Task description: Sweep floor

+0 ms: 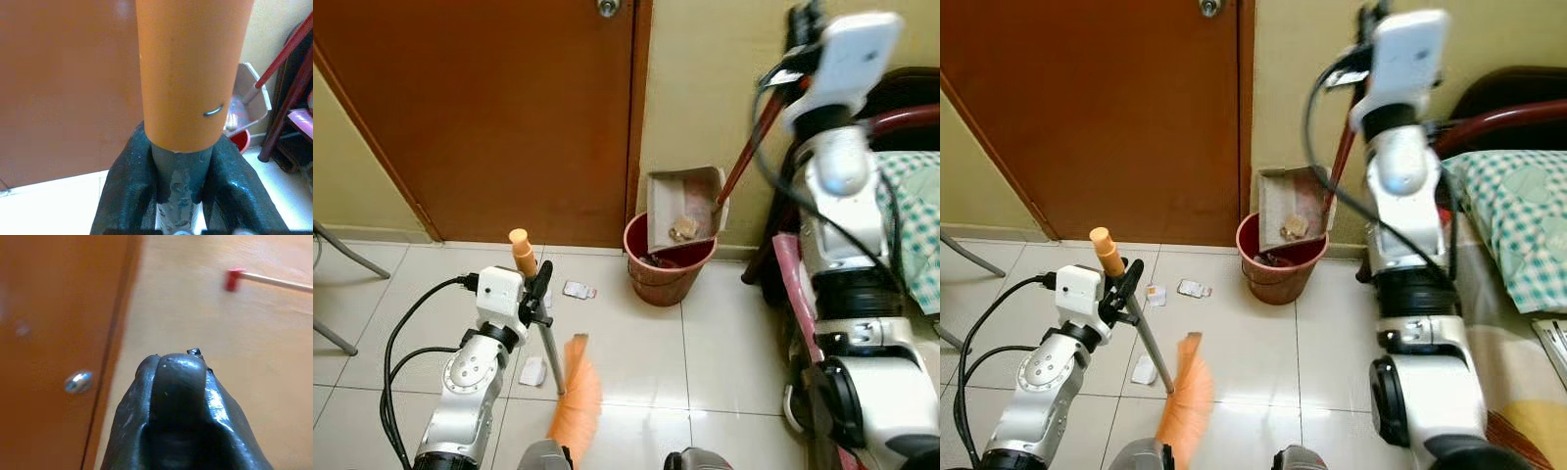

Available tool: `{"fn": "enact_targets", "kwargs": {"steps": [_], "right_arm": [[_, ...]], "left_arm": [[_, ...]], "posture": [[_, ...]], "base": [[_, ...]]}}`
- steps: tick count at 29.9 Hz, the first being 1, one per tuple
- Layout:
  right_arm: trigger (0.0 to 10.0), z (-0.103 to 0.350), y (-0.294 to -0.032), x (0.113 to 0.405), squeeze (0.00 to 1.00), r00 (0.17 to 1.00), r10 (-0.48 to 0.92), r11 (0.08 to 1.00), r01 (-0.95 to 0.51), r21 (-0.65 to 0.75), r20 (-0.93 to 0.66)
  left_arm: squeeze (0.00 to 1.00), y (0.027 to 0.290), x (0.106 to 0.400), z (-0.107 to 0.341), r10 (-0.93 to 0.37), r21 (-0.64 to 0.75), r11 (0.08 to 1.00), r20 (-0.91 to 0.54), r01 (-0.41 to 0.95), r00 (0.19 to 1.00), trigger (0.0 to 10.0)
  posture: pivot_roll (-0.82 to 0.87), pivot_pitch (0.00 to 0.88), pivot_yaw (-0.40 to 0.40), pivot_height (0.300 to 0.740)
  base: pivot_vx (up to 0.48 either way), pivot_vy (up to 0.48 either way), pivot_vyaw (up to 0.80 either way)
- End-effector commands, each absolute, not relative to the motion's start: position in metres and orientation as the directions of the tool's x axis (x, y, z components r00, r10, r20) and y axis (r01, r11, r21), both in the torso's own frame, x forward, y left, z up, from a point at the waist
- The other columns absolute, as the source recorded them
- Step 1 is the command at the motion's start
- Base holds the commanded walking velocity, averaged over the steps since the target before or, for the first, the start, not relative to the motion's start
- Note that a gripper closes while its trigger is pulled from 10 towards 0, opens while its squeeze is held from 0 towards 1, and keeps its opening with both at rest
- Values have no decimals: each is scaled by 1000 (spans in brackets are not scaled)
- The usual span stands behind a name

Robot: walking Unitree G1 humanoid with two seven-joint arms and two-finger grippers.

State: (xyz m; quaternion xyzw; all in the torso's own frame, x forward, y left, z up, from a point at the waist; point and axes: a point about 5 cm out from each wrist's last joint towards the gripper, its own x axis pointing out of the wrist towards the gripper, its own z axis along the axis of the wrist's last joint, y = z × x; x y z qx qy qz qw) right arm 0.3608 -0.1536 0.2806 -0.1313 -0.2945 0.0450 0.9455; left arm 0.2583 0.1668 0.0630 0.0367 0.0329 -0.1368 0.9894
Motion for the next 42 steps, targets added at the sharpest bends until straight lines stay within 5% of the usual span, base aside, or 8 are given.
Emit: {"fn": "enact_targets", "kwargs": {"steps": [1,8,19,24,29,42], "right_arm": [[10000,291,-132,347,0,733,294,916,-34,-399,614],[10000,259,-98,333,0,666,526,768,-105,-631,529],[10000,250,-82,330,0,614,614,712,-160,-684,496],[10000,242,-89,339,0,684,513,786,-131,-605,519],[10000,235,-81,337,0,652,584,715,-130,-687,484],[10000,234,-91,355,0,750,467,794,-121,-596,469]], "left_arm": [[0,168,255,53,-272,88,954,-138,285,952,10000],[0,165,256,52,-277,77,954,-140,289,951,10000],[0,163,261,52,-270,82,956,-133,282,954,10000],[0,157,264,55,-292,140,941,-120,308,949,10000],[0,155,262,54,-289,139,942,-121,305,950,10000],[0,149,265,53,-288,147,941,-123,305,950,10000]], "posture": [[9,55,-16,740],[10,58,-26,740],[52,46,-37,740],[113,58,-63,740],[125,55,-79,740],[67,55,-86,740]], "base": [[0,0,0],[0,0,0],[0,0,0],[0,0,0],[0,0,0],[0,0,0]]}}
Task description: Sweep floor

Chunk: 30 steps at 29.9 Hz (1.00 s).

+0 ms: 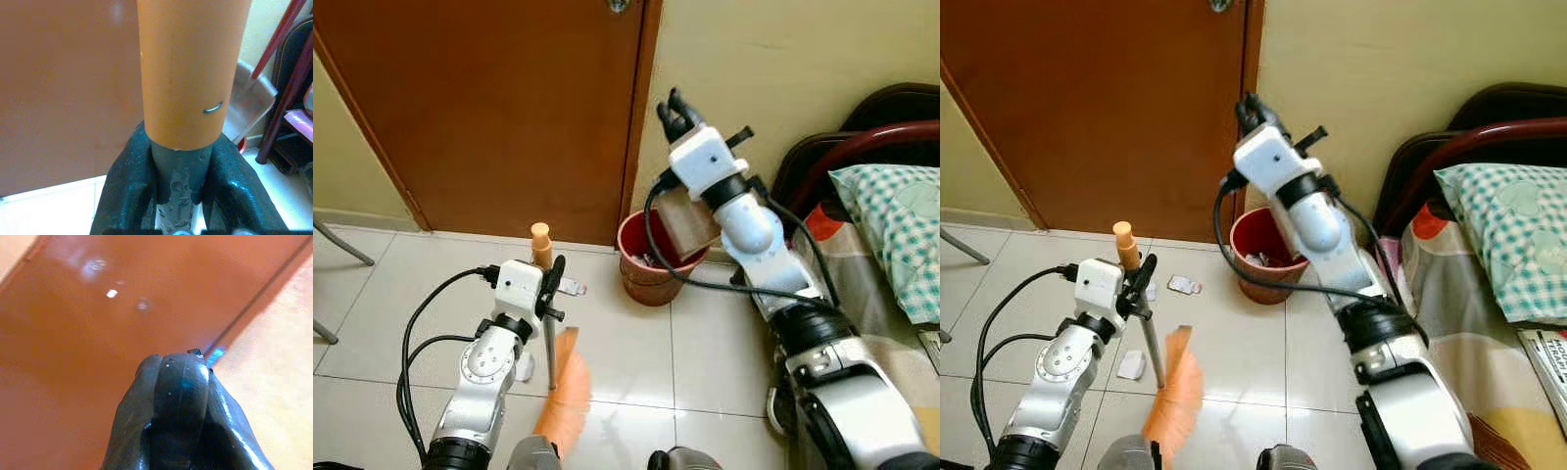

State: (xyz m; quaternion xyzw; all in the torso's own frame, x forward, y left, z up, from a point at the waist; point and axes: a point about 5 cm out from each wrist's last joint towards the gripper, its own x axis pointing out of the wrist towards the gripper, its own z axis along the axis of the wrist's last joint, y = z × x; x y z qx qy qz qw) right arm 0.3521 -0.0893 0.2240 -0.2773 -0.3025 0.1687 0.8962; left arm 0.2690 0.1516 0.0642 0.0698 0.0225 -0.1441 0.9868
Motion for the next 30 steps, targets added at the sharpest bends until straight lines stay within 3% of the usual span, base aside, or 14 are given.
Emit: {"fn": "enact_targets", "kwargs": {"steps": [1,3,7,14,24,27,30], "right_arm": [[10000,237,-91,353,0,734,465,774,-64,-630,495],[10000,243,-94,353,0,727,434,793,-30,-608,531],[10000,237,-91,358,0,767,404,849,-110,-517,499],[10000,277,-96,355,0,685,302,906,9,-423,663],[10000,330,-86,345,0,597,222,972,-70,-226,771],[10000,325,-83,346,0,631,205,979,-140,-150,749],[10000,302,-87,355,0,752,140,980,-199,20,644]], "left_arm": [[0,149,265,53,-288,149,941,-122,305,950,10000],[0,148,265,53,-289,153,940,-121,306,950,10000],[0,148,267,53,-298,153,936,-132,317,945,10000],[0,146,267,55,-302,172,932,-124,321,945,10000],[0,147,268,54,-308,183,926,-137,330,941,10000],[0,148,269,52,-296,190,928,-149,321,943,10000],[0,150,269,53,-275,180,937,-147,299,950,10000]], "posture": [[60,58,-81,740],[60,58,-81,740],[51,62,-77,740],[44,80,-77,740],[38,68,-66,740],[35,63,-64,740],[37,62,-65,740]], "base": [[0,0,0],[0,0,0],[0,0,0],[0,0,0],[0,0,0],[0,0,0],[0,0,0]]}}
